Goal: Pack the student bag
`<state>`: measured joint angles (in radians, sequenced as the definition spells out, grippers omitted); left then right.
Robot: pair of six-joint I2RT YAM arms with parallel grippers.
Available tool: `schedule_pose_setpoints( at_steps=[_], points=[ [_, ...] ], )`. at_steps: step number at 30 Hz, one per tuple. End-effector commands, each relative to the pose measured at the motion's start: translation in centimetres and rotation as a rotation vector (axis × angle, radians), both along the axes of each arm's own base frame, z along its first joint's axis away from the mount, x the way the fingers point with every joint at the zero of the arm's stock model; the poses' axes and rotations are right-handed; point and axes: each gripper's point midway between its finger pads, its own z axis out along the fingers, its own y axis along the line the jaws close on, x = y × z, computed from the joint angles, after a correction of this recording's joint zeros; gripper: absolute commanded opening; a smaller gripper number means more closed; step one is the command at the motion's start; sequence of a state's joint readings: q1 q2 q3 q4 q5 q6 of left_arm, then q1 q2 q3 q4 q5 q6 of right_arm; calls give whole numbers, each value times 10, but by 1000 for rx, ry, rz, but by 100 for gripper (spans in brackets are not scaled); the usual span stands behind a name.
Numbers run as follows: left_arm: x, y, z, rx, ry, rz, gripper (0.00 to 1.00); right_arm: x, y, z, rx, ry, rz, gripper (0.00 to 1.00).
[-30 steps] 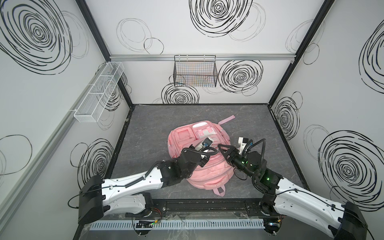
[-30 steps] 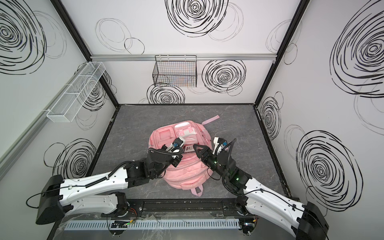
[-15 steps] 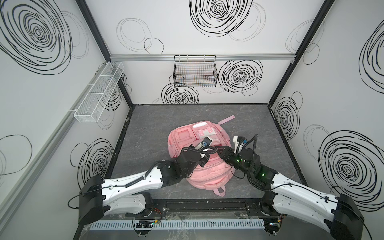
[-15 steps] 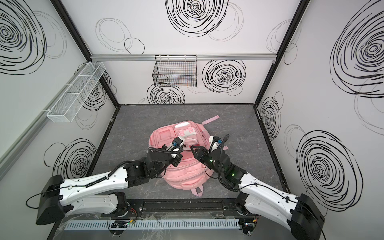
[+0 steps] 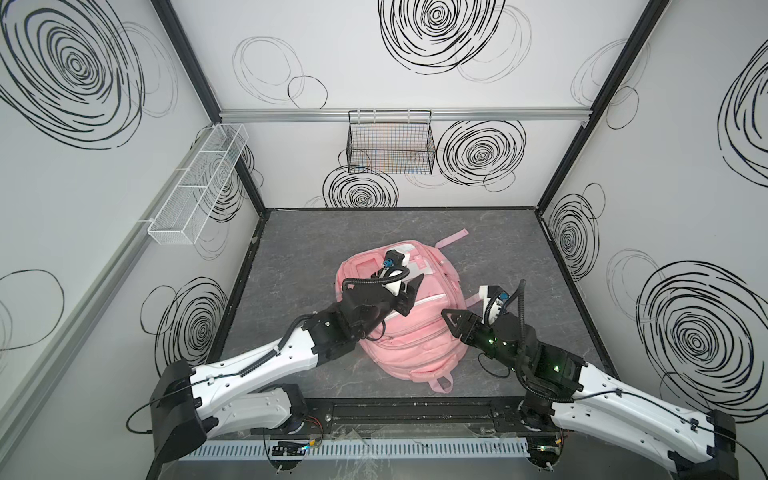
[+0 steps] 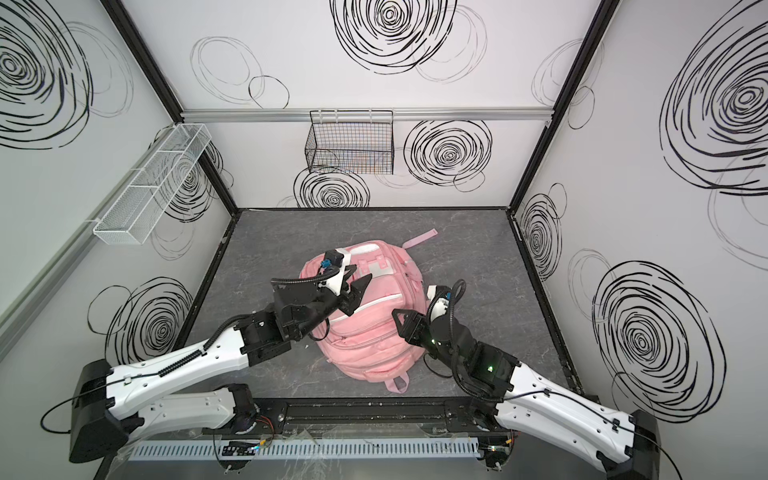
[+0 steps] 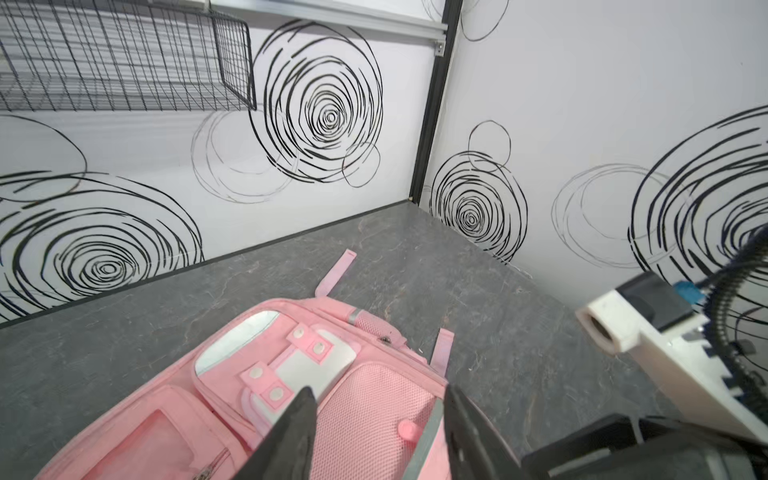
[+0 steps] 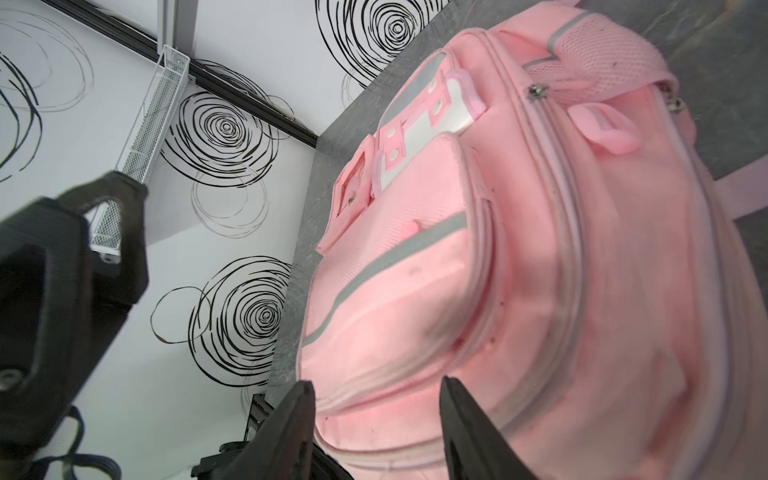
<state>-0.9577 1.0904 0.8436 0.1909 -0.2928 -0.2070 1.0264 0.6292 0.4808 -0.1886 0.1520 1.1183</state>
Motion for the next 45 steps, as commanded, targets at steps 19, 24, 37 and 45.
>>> schedule_pose_setpoints(
  at_steps=[19,24,37,45],
  points=[
    [-15,175,7,-63,-52,466,54,-59,151,-3,-65,137,117,52],
    [-24,198,-2,-61,-67,517,54,-58,160,-24,-105,242,38,50],
    [-28,209,-9,-77,-82,529,54,-42,160,-43,-189,264,-108,47],
    [-29,213,-8,-90,-89,529,54,-30,157,-61,-285,311,-168,48]
  ],
)
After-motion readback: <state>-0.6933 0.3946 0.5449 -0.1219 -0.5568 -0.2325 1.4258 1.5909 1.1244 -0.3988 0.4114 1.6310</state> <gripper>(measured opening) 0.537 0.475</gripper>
